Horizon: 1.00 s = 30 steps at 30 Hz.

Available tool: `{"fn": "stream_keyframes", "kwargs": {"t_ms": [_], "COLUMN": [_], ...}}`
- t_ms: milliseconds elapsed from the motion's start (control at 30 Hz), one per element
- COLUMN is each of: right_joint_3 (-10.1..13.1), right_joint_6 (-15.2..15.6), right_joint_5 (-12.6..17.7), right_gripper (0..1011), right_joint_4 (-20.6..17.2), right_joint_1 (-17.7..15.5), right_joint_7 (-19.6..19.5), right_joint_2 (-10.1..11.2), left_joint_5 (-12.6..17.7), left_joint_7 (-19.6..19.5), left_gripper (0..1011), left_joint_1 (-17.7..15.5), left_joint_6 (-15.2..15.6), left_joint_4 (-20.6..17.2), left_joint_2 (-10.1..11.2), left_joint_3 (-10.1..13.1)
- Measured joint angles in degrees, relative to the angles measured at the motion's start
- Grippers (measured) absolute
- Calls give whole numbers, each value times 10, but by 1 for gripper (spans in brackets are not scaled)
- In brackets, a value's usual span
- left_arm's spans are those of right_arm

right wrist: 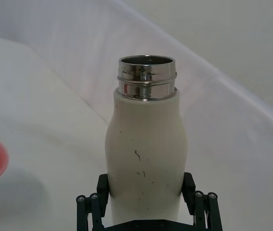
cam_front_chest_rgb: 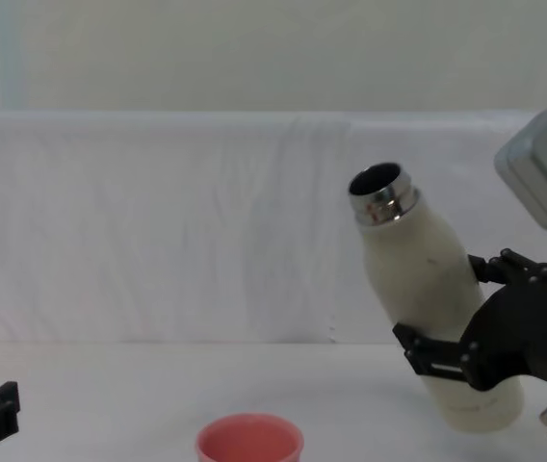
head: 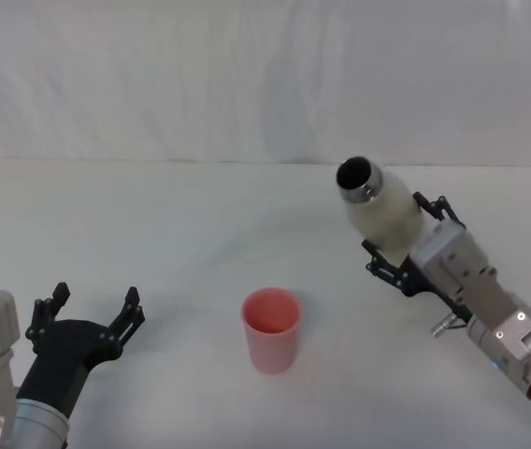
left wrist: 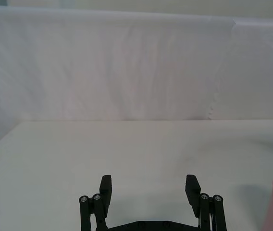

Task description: Grasp the thermos with one hand and pour water into the cup lid.

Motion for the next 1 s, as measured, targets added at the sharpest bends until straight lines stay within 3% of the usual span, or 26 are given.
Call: {"fn": "stream_keyframes", "kwargs": {"t_ms": [367,700,1000], "right_joint_3": [-19,-42,-46], "right_joint_6": [-13,-20,-18], "right_joint_5": [-59,-134,-156], "right_gripper": [946,946,946], "right_joint_4": [-9,-9,-8], "right_joint_1": [-5,0,3], "right_joint_7": [0,-17,-19], "right_joint_2": [21,37,41], "left_joint_5": [0,0,0], "left_joint_7": [0,0,0], "left_gripper": [1001,1001,1001], "left_joint_1": [0,0,0], "left_joint_6": [0,0,0], "left_joint_4": [0,0,0], "left_joint_2": [0,0,0], "left_joint_3": [0,0,0]}}
